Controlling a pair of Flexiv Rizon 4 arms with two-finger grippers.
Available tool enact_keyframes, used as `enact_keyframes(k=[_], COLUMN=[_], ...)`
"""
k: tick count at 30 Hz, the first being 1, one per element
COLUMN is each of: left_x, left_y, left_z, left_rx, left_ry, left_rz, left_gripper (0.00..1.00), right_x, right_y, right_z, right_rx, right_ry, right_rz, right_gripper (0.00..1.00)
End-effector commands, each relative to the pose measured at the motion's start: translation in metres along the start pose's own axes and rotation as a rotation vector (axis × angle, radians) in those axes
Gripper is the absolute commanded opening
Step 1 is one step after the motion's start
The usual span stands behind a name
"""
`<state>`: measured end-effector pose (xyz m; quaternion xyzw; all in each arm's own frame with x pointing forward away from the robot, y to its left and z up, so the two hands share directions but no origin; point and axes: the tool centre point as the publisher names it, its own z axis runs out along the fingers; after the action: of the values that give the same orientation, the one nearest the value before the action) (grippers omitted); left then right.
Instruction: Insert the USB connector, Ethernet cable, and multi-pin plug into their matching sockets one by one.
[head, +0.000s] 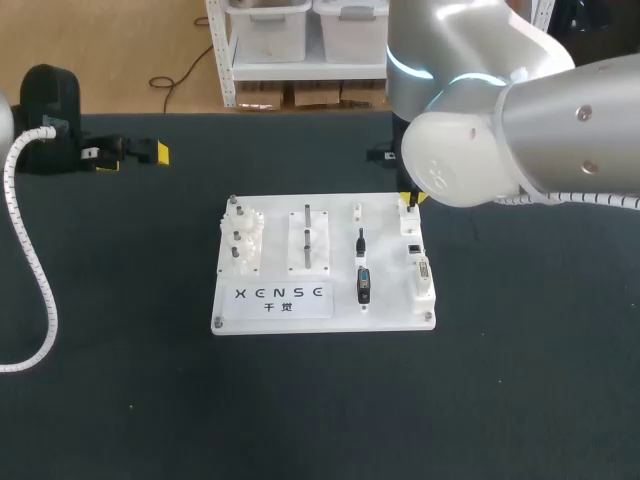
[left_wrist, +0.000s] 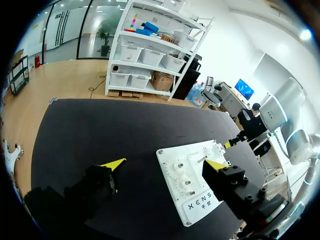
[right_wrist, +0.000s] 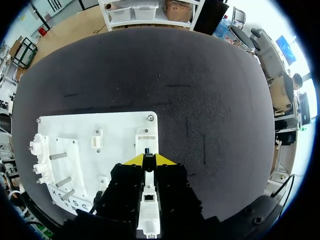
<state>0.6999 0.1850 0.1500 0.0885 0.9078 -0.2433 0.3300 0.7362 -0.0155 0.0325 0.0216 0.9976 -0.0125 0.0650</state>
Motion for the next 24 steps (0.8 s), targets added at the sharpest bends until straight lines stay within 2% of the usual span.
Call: enact_keyframes(k=[1,24], left_x=[0.0000,0.0000], left_y=[0.0000,0.0000], left_z=[0.0000,0.0000], left_rx=[0.000,0.000], left_ry=[0.000,0.000], left_rz=[0.000,0.000], left_gripper=[1.00,1.00], right_x=[-0.0014,-0.0065], right_y=[0.0012,0.0031], right_z=[0.0017,0.0068], right_rx=[0.003,0.008], right_ry=[0.002,0.003], right_rz=[-0.001,0.007], right_gripper=[0.00,0.00])
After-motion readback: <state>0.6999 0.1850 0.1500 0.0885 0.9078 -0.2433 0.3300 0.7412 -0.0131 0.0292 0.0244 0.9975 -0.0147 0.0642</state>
